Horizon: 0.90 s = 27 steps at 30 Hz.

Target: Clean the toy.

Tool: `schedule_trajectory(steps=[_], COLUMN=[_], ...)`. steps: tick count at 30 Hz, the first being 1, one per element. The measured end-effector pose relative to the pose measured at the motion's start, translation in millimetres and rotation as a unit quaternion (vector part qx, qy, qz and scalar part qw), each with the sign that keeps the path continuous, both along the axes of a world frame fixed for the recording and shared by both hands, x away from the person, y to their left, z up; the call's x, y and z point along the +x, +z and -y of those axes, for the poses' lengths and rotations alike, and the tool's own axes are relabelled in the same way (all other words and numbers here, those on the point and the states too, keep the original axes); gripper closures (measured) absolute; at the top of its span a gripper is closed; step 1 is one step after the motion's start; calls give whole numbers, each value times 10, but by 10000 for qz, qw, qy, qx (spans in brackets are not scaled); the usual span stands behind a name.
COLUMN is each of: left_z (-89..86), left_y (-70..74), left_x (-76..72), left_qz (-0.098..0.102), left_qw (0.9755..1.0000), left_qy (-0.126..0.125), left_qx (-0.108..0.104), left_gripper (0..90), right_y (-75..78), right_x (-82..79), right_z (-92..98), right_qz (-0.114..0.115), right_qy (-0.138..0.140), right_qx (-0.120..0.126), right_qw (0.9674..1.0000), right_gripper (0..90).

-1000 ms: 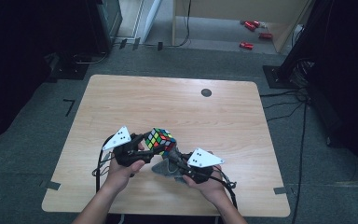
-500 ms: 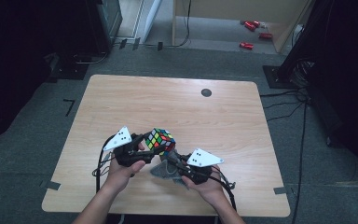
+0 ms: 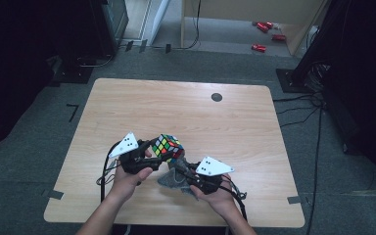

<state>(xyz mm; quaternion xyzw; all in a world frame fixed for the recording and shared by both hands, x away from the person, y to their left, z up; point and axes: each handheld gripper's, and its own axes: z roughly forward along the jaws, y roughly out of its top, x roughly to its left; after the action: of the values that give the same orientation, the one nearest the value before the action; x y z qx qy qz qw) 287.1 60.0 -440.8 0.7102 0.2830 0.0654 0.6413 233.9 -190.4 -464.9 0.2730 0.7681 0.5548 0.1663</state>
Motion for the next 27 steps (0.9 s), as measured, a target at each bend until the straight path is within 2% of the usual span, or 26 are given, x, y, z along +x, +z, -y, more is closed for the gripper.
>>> schedule_trajectory(steps=[1,5,6,11,14,18,21,25,27], left_z=[-1,25,30,13,-4,23,46,28,26], left_y=[2,-2,-5,-6,-6,-13,-16,-5,5], left_x=[-1,-8,-6,7,12,2,-4,0,-5], left_qz=[14,40,39,-17,-16,-8,-4,-55,-18], left_qw=[10000,10000,10000,10000,10000,10000,9999,10000,10000], left_qy=[-3,-29,-31,25,17,-6,-5,-6,7], left_qx=[-16,40,67,76,4,56,117,41,23], left_gripper=[351,351,351,351,351,351,351,351,351], right_y=[16,84,86,5,27,99,88,16,7], right_x=[11,45,47,16,1,32,42,26,14], right_z=[17,154,167,54,22,140,173,83,42], right_qz=[16,-23,-29,-168,-106,-62,-53,-112,-83], right_qy=[2,-142,-171,-9,32,-139,-222,-50,26], right_qx=[21,396,406,263,159,404,444,279,172], right_qw=[10000,9991,9990,9995,9998,9991,9988,9995,9998], right_gripper=[795,796,796,796,797,797,797,796,796])
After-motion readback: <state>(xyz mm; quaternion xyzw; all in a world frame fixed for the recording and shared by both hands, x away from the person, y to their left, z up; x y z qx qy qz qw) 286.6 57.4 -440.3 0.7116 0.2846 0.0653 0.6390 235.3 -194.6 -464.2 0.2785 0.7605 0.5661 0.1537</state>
